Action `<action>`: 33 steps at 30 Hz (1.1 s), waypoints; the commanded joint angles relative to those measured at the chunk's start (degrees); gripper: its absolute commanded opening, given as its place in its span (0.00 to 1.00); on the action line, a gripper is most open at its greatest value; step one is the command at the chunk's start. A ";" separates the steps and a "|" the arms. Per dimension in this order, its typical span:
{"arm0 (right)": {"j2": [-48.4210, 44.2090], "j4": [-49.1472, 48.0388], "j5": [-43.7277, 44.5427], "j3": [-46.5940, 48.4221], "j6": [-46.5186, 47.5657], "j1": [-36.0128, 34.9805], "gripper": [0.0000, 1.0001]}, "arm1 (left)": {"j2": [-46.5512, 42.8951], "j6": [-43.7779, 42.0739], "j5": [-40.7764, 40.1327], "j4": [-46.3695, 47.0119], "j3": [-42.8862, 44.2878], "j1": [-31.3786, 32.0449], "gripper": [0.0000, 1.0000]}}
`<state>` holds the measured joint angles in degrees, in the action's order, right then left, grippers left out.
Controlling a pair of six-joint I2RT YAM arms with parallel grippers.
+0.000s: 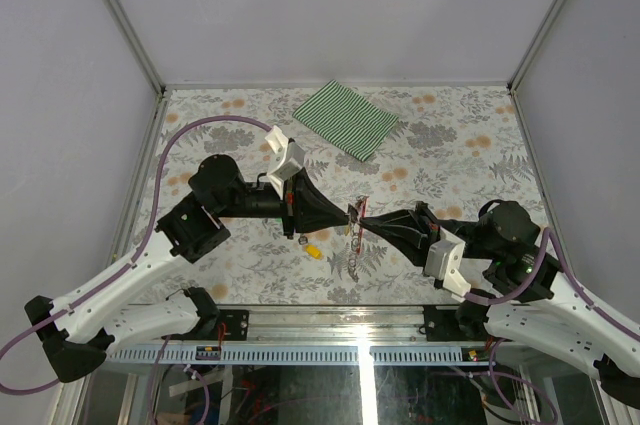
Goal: Put the keys on the keyring
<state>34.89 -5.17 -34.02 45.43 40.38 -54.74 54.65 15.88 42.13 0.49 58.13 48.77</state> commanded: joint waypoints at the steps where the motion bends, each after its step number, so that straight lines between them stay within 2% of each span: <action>1: 0.15 -4.56 -1.22 1.15 -0.36 -0.36 0.00 | -0.87 0.12 -0.72 3.05 -0.04 0.18 0.00; 27: 0.96 -1.91 5.63 2.89 7.53 -0.33 0.00 | -1.99 -0.13 -2.56 1.77 0.70 0.18 0.00; 33: 0.57 -1.16 4.59 2.53 9.38 -0.28 0.00 | -2.35 -0.61 -2.42 1.21 0.75 0.24 0.00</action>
<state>36.12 -3.49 -29.56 45.84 47.29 -54.74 53.17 15.86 40.47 0.27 58.13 48.77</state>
